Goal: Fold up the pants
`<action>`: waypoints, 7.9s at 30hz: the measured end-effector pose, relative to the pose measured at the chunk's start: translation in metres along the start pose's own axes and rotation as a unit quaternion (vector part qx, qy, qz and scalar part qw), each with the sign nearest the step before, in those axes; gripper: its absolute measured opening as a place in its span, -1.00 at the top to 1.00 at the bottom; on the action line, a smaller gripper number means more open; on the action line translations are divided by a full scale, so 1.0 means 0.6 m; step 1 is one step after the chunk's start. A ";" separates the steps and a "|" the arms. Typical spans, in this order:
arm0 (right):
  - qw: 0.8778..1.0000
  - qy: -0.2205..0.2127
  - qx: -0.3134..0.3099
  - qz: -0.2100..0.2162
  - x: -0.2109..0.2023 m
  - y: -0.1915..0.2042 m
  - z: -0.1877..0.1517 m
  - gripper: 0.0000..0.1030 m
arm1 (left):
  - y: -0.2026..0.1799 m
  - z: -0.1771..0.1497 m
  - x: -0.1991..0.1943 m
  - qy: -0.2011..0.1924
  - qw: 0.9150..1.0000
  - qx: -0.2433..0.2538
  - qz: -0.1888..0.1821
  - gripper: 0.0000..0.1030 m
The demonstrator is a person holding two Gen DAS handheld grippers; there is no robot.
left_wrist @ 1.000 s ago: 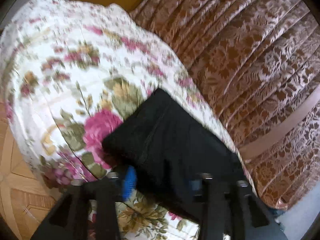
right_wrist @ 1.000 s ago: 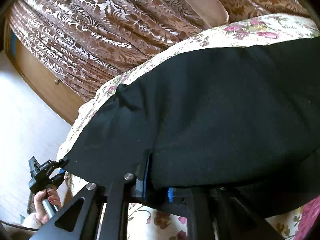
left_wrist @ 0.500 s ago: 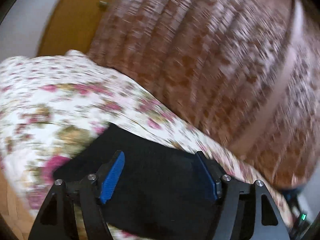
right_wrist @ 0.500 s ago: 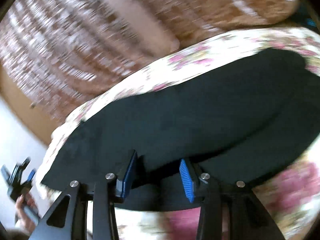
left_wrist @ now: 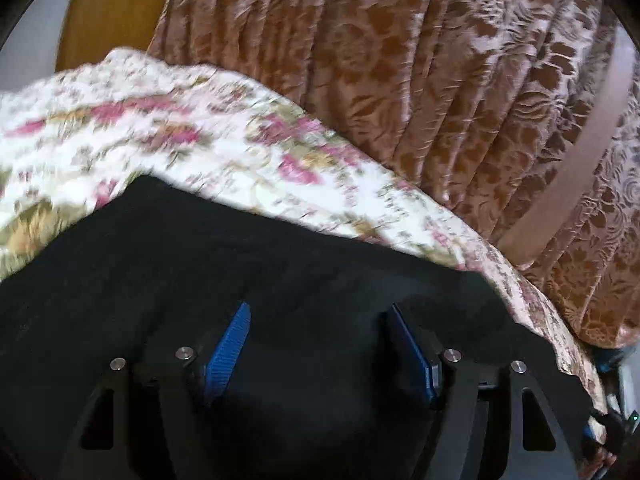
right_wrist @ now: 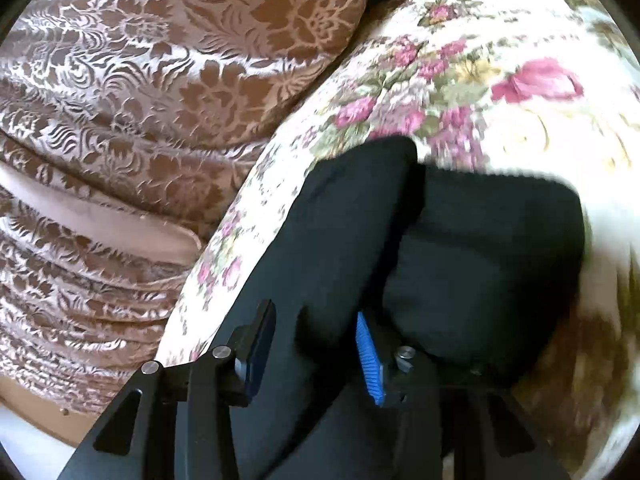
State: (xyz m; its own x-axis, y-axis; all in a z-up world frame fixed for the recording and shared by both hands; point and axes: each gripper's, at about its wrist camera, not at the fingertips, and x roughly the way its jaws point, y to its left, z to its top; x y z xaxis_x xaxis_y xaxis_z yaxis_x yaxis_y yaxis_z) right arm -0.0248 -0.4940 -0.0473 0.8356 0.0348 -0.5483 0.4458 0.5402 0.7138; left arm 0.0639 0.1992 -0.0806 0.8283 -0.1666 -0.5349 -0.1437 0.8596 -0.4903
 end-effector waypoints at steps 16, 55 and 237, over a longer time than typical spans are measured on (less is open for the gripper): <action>0.997 -0.055 -0.048 -0.025 -0.066 0.019 -0.001 0.86 | 0.015 -0.012 -0.013 -0.029 0.999 0.000 -0.046 -0.43; 0.883 0.022 -0.468 -0.017 0.083 0.306 -0.191 0.54 | -0.289 -0.008 0.096 0.128 0.961 0.241 -0.034 0.48; 0.888 0.099 -0.437 0.102 0.118 0.389 -0.297 0.09 | -0.183 -0.127 -0.003 0.135 0.974 0.051 -0.175 0.61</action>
State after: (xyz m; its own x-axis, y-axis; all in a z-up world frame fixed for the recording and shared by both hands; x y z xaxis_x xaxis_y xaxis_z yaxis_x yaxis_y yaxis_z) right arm 0.0812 -0.2154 0.0025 0.7583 0.3071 -0.5751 -0.2000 0.9491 0.2432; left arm 0.0370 0.0684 -0.0783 0.6423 -0.5665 -0.5163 0.1870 0.7690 -0.6112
